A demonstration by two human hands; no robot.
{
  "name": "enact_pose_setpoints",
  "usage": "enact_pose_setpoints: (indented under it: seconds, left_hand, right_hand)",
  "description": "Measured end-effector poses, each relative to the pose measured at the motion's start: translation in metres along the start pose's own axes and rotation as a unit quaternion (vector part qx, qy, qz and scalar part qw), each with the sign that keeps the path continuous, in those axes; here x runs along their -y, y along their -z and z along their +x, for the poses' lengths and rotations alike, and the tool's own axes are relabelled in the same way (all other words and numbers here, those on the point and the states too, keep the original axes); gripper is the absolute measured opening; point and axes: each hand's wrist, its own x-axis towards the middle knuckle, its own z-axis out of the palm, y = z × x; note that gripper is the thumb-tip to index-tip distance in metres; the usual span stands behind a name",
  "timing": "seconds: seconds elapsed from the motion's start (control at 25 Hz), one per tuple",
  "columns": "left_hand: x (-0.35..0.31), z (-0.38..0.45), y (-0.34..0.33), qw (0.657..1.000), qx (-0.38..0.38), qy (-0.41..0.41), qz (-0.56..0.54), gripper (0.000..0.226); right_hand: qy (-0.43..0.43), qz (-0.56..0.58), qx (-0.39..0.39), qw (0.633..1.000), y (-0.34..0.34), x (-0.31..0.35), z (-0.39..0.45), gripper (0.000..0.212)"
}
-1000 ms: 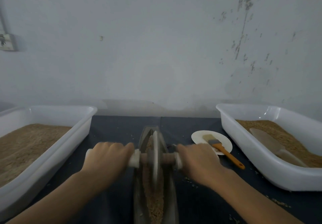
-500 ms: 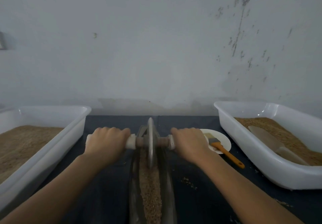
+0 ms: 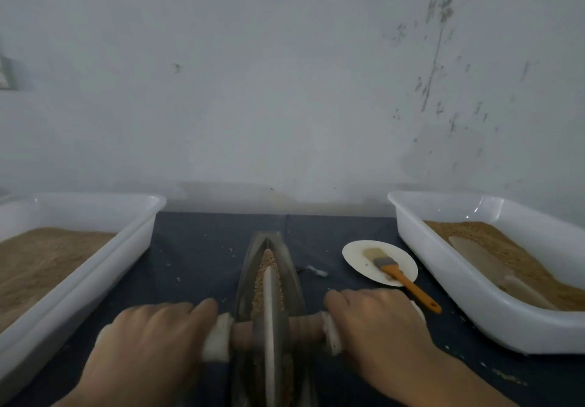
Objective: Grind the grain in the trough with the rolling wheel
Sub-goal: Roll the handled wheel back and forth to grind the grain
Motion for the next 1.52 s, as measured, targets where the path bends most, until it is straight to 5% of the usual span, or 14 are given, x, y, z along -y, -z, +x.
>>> enact_pose_setpoints:
  seconds: [0.28, 0.56, 0.72, 1.08, 1.4, 1.52]
  left_hand:
    - [0.011, 0.092, -0.022, 0.997, -0.004, 0.07, 0.03, 0.02]
    - [-0.009, 0.012, 0.003, 0.998, -0.028, -0.028, -0.039, 0.055]
    - [-0.011, -0.011, 0.006, 0.995, 0.091, 0.041, -0.029, 0.022]
    - [0.011, 0.079, -0.033, 0.995, 0.019, 0.096, 0.005, 0.022]
    - [-0.004, 0.006, 0.003, 0.999, -0.006, -0.042, 0.024, 0.055]
    - [-0.001, 0.015, -0.001, 0.998, 0.024, -0.018, 0.054, 0.043]
  right_hand:
    - [-0.104, -0.002, 0.005, 0.995, -0.028, -0.029, 0.093, 0.025]
    - [-0.038, 0.041, 0.062, 0.996, -0.001, -0.001, 0.005, 0.032]
    - [-0.018, 0.008, 0.092, 0.996, 0.013, 0.004, 0.0, 0.034]
    - [-0.079, -0.06, -0.018, 0.995, -0.02, -0.023, 0.102, 0.023]
    - [-0.024, 0.088, 0.093, 0.992, -0.007, -0.008, -0.008, 0.03]
    - [-0.026, 0.063, 0.056, 0.996, -0.009, -0.007, 0.001, 0.029]
